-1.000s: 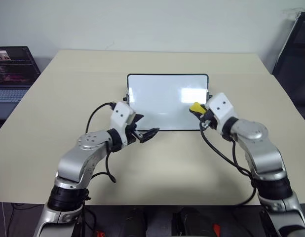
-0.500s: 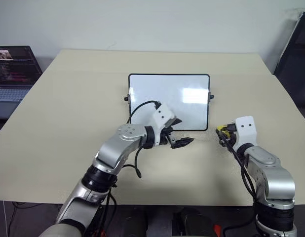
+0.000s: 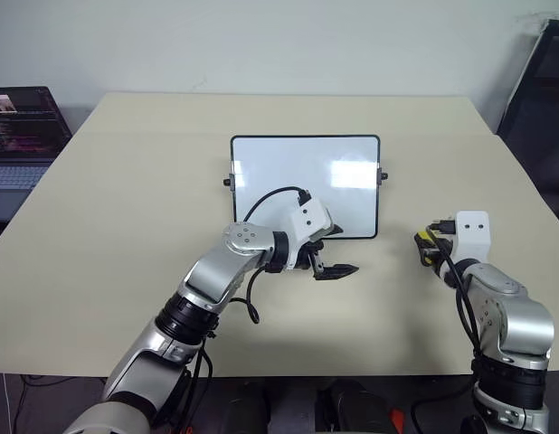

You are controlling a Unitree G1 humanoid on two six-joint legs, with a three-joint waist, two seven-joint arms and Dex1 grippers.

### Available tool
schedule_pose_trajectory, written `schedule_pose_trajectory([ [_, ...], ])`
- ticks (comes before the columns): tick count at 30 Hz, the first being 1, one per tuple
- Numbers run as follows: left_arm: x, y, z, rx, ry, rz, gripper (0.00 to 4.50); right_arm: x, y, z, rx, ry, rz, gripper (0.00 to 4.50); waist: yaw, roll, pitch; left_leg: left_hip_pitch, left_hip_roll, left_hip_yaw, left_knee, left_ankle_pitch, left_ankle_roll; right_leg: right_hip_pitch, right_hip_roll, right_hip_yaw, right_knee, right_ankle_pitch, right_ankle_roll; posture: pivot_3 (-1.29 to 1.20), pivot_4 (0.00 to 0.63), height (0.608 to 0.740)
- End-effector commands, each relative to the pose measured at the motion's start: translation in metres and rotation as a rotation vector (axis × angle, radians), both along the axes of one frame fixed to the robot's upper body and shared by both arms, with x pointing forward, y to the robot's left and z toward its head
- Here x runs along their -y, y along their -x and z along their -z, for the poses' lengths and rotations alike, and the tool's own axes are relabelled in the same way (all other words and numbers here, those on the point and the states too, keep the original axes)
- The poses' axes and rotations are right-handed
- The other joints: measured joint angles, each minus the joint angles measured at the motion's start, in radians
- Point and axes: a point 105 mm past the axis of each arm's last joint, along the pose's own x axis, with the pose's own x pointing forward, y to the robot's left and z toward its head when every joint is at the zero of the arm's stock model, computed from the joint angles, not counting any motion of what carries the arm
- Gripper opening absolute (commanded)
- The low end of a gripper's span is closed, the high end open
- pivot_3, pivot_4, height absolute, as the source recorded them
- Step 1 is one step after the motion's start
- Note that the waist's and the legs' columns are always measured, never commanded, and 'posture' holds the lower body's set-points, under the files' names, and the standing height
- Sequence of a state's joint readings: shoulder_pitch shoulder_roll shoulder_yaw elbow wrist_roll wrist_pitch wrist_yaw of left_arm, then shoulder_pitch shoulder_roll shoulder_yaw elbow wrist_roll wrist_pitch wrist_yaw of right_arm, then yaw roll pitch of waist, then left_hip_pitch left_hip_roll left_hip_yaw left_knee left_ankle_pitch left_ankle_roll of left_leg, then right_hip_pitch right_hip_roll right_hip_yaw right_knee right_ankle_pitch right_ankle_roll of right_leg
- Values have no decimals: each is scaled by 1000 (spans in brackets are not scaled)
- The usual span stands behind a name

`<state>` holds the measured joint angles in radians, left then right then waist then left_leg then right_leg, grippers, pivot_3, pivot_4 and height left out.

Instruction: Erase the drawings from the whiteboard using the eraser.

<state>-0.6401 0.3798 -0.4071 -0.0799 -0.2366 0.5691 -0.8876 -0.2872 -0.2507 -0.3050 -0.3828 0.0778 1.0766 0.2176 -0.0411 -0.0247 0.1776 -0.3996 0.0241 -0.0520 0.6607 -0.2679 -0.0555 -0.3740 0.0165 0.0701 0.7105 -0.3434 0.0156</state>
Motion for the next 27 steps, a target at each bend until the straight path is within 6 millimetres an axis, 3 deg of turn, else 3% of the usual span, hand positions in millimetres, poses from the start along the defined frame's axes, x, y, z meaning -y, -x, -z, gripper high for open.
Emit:
schedule_pose_trajectory([
  [1, 5, 7, -8, 54, 9, 41, 4500, 6, -4, -12, 64, -11, 16, 2570, 1, 0, 0, 0, 0, 0, 0, 0, 0, 0, 0, 0, 0, 0, 0, 0, 150, 740],
  [6, 1, 5, -8, 56, 6, 25, 4500, 7, -9, -17, 86, -13, 4, 4327, 0, 0, 0, 0, 0, 0, 0, 0, 0, 0, 0, 0, 0, 0, 0, 0, 150, 740],
  [7, 0, 4, -8, 58, 8, 15, 4500, 7, -10, -19, 98, -11, 3, 4468, 0, 0, 0, 0, 0, 0, 0, 0, 0, 0, 0, 0, 0, 0, 0, 0, 150, 740],
  [11, -10, -2, -10, 61, 26, -50, 4500, -5, -12, -44, 215, -42, -56, 4468, -1, 0, 0, 0, 0, 0, 0, 0, 0, 0, 0, 0, 0, 0, 0, 0, 150, 740],
  [13, -23, -9, -15, 71, 75, -134, 4500, -28, -4, -67, 305, -2, -190, 4468, -2, 1, 1, 0, 1, 0, 0, 0, 0, 0, 0, 0, 0, 0, 0, 0, 150, 740],
  [16, -43, -13, -26, 87, 182, -257, 4500, -59, 12, -83, 379, 91, -354, 4468, -5, 2, 1, 0, 1, -1, 0, 0, 0, -1, 0, 0, 0, 0, 0, 0, 150, 740],
  [20, -75, -11, -29, 60, 302, -464, 4500, -95, 37, -68, 416, 89, -517, 4468, -1, 1, 1, 0, 1, -2, -1, 0, 0, 1, 0, -2, -3, 0, 1, 0, 150, 740],
  [24, -101, 2, -23, 69, 361, -679, 4500, -91, 50, -42, 437, 33, -405, 4468, 8, 1, 1, -1, 1, -2, 0, 0, 0, 1, -1, -1, -4, 0, 1, 0, 150, 740],
  [27, -120, 13, -17, 80, 415, -860, 4500, -88, 56, -32, 488, 99, -378, 4468, 9, 1, 1, -1, 1, -2, 0, 0, 0, 2, -2, -1, -4, 0, 1, 0, 150, 740],
])
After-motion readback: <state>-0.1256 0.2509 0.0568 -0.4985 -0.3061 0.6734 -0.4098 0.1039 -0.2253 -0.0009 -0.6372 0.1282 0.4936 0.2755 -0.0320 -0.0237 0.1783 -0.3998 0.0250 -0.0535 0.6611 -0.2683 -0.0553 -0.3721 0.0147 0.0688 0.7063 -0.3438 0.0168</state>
